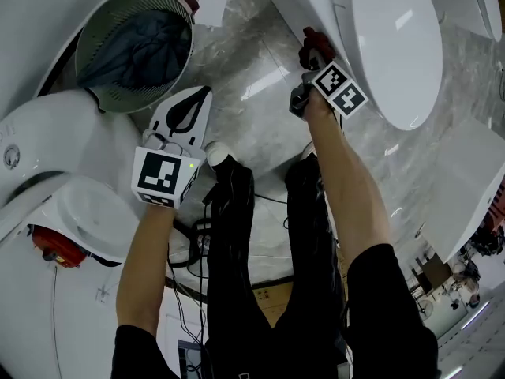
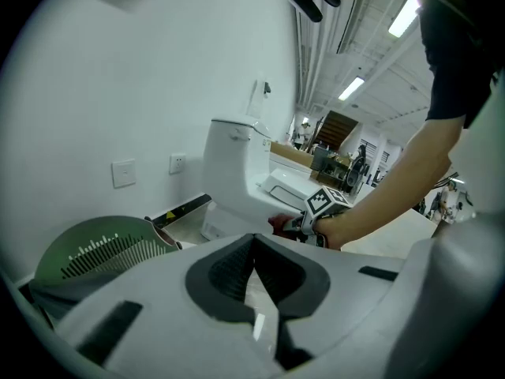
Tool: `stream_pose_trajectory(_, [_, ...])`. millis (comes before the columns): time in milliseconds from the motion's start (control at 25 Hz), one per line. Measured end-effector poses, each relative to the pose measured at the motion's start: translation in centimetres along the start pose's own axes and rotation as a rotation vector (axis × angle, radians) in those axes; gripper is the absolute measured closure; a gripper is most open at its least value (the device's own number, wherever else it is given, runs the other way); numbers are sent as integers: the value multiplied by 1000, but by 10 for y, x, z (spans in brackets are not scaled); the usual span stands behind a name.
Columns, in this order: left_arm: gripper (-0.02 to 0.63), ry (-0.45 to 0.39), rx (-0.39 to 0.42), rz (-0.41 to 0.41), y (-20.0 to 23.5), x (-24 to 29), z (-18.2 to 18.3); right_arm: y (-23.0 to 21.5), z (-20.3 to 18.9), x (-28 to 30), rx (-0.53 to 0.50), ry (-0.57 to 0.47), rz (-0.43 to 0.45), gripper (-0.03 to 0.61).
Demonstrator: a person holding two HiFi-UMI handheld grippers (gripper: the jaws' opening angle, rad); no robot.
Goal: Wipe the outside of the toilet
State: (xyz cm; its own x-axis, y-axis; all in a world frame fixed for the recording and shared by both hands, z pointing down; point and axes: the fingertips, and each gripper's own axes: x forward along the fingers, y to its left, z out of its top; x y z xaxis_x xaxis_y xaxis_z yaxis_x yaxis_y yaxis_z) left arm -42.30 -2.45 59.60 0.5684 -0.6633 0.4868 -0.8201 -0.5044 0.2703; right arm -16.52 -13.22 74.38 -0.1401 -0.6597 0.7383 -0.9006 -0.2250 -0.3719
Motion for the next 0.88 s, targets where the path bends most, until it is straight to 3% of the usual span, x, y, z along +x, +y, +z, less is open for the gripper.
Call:
stream_pose_trajectory(320, [609, 22, 15, -51, -24, 23, 0, -34, -10, -14, 35, 14, -30, 495])
stream_pose_trajectory(480, [609, 21, 40, -76, -43, 36, 7, -51, -14, -27, -4, 34, -17, 494])
stream_pose_trajectory(880, [609, 26, 95, -132, -118, 79, 14, -116, -29, -62, -27, 89, 9, 488])
